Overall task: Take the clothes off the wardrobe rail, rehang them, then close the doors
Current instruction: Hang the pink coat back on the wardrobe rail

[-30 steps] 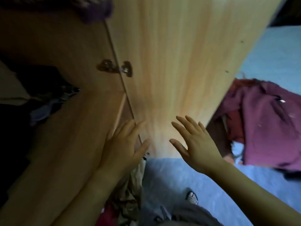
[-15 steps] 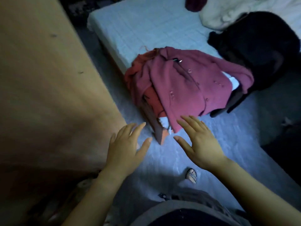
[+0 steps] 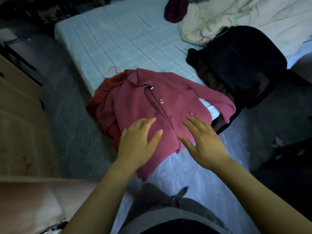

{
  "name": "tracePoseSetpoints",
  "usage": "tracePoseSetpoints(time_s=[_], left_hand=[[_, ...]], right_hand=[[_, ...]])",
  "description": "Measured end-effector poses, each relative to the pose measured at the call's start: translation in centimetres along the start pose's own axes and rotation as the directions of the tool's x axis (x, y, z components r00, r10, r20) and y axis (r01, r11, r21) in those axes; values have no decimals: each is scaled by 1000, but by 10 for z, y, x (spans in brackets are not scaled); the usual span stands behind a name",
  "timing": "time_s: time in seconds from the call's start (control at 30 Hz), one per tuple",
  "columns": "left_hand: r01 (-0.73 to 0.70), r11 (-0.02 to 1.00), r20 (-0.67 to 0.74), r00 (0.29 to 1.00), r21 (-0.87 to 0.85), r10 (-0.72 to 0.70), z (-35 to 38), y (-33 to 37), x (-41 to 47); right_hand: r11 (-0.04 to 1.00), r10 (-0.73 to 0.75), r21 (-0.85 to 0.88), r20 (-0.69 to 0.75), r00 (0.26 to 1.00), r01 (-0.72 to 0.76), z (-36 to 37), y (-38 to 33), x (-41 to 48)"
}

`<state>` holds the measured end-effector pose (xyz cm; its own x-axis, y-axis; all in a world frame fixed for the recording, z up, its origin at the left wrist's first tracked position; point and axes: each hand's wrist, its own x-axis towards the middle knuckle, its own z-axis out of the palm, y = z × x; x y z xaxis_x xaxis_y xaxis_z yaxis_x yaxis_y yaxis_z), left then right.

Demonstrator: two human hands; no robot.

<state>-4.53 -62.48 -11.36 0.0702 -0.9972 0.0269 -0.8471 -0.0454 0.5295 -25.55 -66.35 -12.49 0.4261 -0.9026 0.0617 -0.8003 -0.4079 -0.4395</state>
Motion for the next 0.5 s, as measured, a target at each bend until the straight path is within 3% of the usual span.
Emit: tracePoseSetpoints(time_s=[0.37, 0.5], left_hand=[[216, 970, 72, 972, 110, -225, -5, -86, 176], [280, 958, 89, 954, 66, -286, -9, -120, 238]], right_hand=[[996, -81, -26, 62, 995, 83, 20, 26, 237], [981, -172, -60, 178, 969, 185, 30, 48, 321]])
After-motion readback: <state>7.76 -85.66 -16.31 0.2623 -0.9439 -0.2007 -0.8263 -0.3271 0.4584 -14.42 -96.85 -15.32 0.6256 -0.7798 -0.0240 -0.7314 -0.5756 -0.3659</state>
